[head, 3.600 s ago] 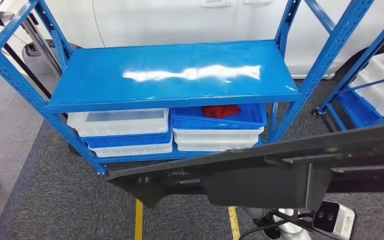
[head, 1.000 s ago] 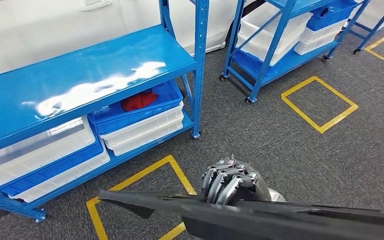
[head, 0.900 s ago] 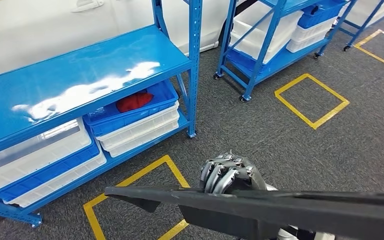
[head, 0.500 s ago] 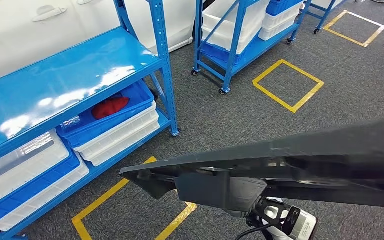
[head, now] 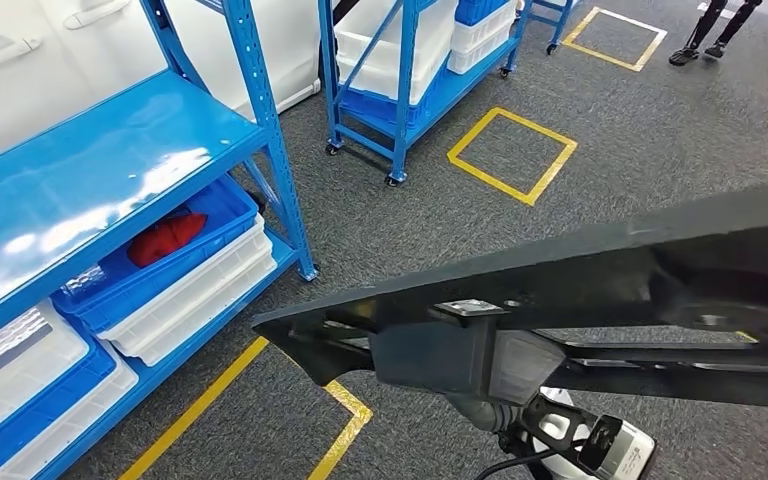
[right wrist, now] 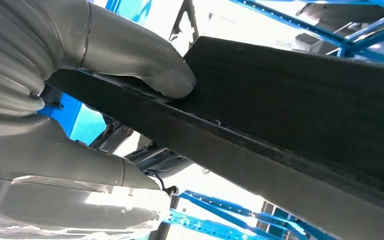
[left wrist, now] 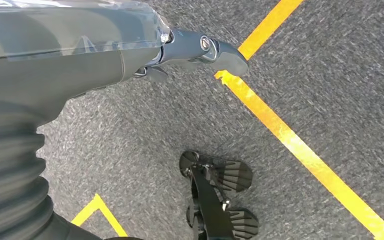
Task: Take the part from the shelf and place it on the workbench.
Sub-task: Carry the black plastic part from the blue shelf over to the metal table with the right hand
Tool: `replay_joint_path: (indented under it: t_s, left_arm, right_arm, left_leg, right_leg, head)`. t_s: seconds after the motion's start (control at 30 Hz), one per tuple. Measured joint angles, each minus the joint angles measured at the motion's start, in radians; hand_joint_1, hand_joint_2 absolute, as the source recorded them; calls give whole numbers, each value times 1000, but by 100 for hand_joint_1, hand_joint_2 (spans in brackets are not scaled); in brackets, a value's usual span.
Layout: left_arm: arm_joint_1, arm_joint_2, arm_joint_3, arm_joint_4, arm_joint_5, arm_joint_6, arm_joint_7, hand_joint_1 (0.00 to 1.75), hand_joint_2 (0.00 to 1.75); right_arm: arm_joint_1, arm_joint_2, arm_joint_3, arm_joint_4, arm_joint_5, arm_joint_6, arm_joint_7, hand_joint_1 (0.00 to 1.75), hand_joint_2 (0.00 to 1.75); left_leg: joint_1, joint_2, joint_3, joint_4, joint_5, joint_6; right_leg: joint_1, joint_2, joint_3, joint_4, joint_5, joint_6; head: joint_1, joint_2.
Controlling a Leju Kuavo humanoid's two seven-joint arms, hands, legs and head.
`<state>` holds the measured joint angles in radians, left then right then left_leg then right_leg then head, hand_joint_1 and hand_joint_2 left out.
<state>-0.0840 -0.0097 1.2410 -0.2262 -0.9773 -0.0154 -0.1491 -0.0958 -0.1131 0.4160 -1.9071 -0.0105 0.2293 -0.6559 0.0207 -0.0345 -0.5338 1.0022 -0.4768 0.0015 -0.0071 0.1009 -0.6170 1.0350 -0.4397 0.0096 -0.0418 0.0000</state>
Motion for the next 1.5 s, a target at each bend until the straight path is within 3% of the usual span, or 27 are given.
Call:
replay_joint_path:
  t_s: [0.03, 0.1, 0.13, 0.17, 0.2, 0.23, 0.3, 0.37, 0.4, 0.47, 0.53, 0.63, 0.7, 0.73, 0.77, 0.83, 0.9, 0.97, 1.0, 1.07, 1.13, 1.2, 1.23, 1.27, 1.33, 1.4, 1.5]
  left_arm:
    - [0, -1, -1, 0, -2, -1, 0, 0, 175]
    - [5, -3, -1, 0, -4, 1, 3, 0, 175]
    - [8, -4, -1, 0, -4, 3, 4, 0, 175]
    - [10, -5, -1, 0, -4, 5, 5, 0, 175]
    - [11, -7, -1, 0, -6, 8, 6, 0, 175]
    - [10, -8, -1, 0, -8, 10, 7, 0, 175]
    - [10, -11, -1, 0, -13, 14, 11, 0, 175]
    - [10, -14, -2, 0, -20, 14, 18, 0, 175]
    - [10, -14, -3, 0, -23, 14, 22, 0, 175]
    - [9, -18, -5, 0, -28, 11, 28, 0, 175]
    - [9, -22, -7, 0, -32, 8, 31, 0, 175]
    - [13, -26, -8, 0, -34, 5, 32, 0, 175]
    - [17, -27, -8, 0, -35, 5, 33, 0, 175]
    - [18, -27, -8, 0, -36, 5, 33, 0, 175]
    - [18, -28, -8, 0, -38, 5, 34, 0, 175]
    - [18, -30, -9, 0, -42, 4, 37, 0, 175]
    - [17, -32, -9, 0, -43, 6, 41, 0, 175]
    - [14, -36, -9, 0, -44, 7, 42, 0, 175]
    - [12, -39, -10, 0, -44, 6, 40, 0, 175]
    - [9, -43, -12, 0, -45, 5, 35, 0, 175]
    - [11, -45, -12, 0, -44, 4, 32, 0, 175]
    - [13, -46, -12, 0, -40, 6, 32, 0, 175]
    - [13, -47, -12, 0, -38, 8, 32, 0, 175]
    - [12, -49, -12, 0, -36, 10, 31, 0, 175]
    - [10, -52, -12, 0, -33, 14, 30, 0, 175]
    - [9, -55, -12, 0, -31, 16, 27, 0, 175]
    - [6, -58, -12, 0, -31, 16, 25, 0, 175]
  right_arm:
    - [7, 0, -5, -12, 1, 3, 0, 175, 175]
    - [22, 0, -17, -36, 3, 10, 0, 175, 175]
    - [32, 0, -22, -46, 4, 12, 0, 175, 175]
    - [44, 1, -28, -56, 7, 14, 0, 175, 175]
    - [57, 2, -33, -66, 12, 15, 0, 175, 175]
    - [70, 3, -37, -75, 19, 16, 0, 175, 175]
    - [93, 6, -41, -94, 38, 12, 0, 175, 175]
    - [117, 11, -42, -112, 58, 3, 0, 175, 175]
    - [131, 12, -42, -121, 66, -1, 0, 175, 175]
    - [157, 14, -42, -137, 73, -4, 0, 175, 175]
    - [174, 16, -42, -150, 74, -5, 0, 175, 175]
    - [186, 19, -43, -159, 74, -5, 0, 175, 175]
    - [196, 20, -43, -160, 74, -6, 0, 175, 175]
    - [200, 20, -43, -160, 75, -7, 0, 175, 175]
    - [203, 21, -43, -160, 78, -7, 0, 175, 175]
    - [211, 23, -43, -164, 88, -8, 0, 175, 175]
    - [220, 26, -43, -168, 99, -5, 0, 175, 175]
    - [229, 26, -43, -169, 102, -2, 0, 175, 175]
    - [233, 26, -43, -169, 102, -2, 0, 175, 175]
    - [236, 25, -43, -171, 99, -1, 0, 175, 175]
    - [238, 25, -43, -174, 97, 2, 0, 175, 175]
    - [244, 25, -43, -174, 97, 5, 0, 175, 175]
    - [248, 25, -43, -174, 96, 5, 0, 175, 175]
    - [250, 25, -43, -175, 94, 6, 0, 175, 175]
    - [253, 23, -43, -180, 87, 6, 0, 175, 175]
    - [253, 22, -43, -186, 78, 5, 0, 175, 175]
    - [255, 20, -43, -193, 73, 5, 0, 175, 175]
  left_leg:
    - [1, 11, 0, -3, 3, 7]
    - [-3, 36, -2, -5, 4, 16]
    - [-5, 49, -3, -5, 3, 18]
    - [-7, 62, -3, -5, 2, 19]
    - [-7, 74, -3, -4, 1, 18]
    - [-8, 86, -2, -4, 0, 17]
    - [-9, 106, 4, -5, -4, 13]
    - [-13, 121, 9, -4, -9, 4]
    - [-16, 129, 11, -4, -10, -1]
    - [-17, 144, 15, -6, -14, -13]
    - [-13, 121, 9, 20, -39, -23]
    - [-8, 53, -67, 198, -135, -31]
    - [-8, 43, -109, 284, -155, -33]
    - [-8, 41, -105, 271, -134, -32]
    - [-8, 36, -82, 219, -98, -29]
    - [-6, 0, -18, 75, -31, -23]
    - [-7, -30, 13, 2, -12, -16]
    - [-9, -19, 15, -4, -12, -7]
    - [-8, -8, 16, -8, -8, 0]
    - [-4, 17, 16, -18, 0, 14]
    - [-7, 43, 15, -20, 1, 21]
    - [-10, 70, 13, -19, 0, 21]
    - [-11, 83, 13, -18, -2, 20]
    - [-11, 94, 14, -16, -3, 19]
    - [-13, 112, 19, -14, -9, 12]
    - [-17, 127, 24, -12, -15, 3]
    - [-17, 144, 30, -11, -23, -14]
  right_leg:
    - [2, -24, -15, 32, -22, 3]
    - [2, -76, -71, 154, -90, 8]
    - [1, -86, -101, 221, -120, 10]
    - [0, -92, -122, 267, -134, 11]
    - [-1, -95, -122, 274, -128, 12]
    - [-1, -100, -101, 238, -104, 11]
    - [2, -133, -18, 92, -46, 4]
    - [9, -162, 32, -5, -22, -7]
    - [12, -165, 36, -16, -25, -13]
    - [12, -144, 34, -19, -20, -23]
    - [6, -124, 37, -27, -15, -35]
    - [4, -91, 36, -31, -10, -47]
    - [5, -64, 36, -31, -9, -47]
    - [5, -51, 37, -30, -8, -47]
    - [4, -38, 39, -29, -8, -46]
    - [5, -15, 39, -24, -9, -41]
    - [4, 7, 33, -21, -6, -29]
    - [2, 27, 25, -23, 0, -15]
    - [2, 23, 22, -20, -1, -10]
    - [5, -23, -5, 33, -37, -3]
    - [3, -77, -65, 159, -106, 2]
    - [-2, -93, -111, 257, -139, 7]
    - [-4, -97, -107, 255, -129, 9]
    - [-5, -103, -82, 212, -102, 9]
    - [-1, -143, -1, 69, -45, 3]
    - [6, -174, 43, -14, -26, -7]
    - [9, -149, 41, -27, -23, -21]
  head:
    - [0, 0]
    - [0, 0]
    - [0, 0]
    - [0, 0]
    - [0, 0]
    - [0, 0]
    - [0, 0]
    - [0, 0]
    - [0, 0]
    - [0, 0]
    - [0, 0]
    - [0, 0]
    - [0, 0]
    - [0, 0]
    - [0, 0]
    - [0, 0]
    - [0, 0]
    - [0, 0]
    - [0, 0]
    - [0, 0]
    - [0, 0]
    - [0, 0]
    - [0, 0]
    - [0, 0]
    - [0, 0]
    - [0, 0]
    - [0, 0]
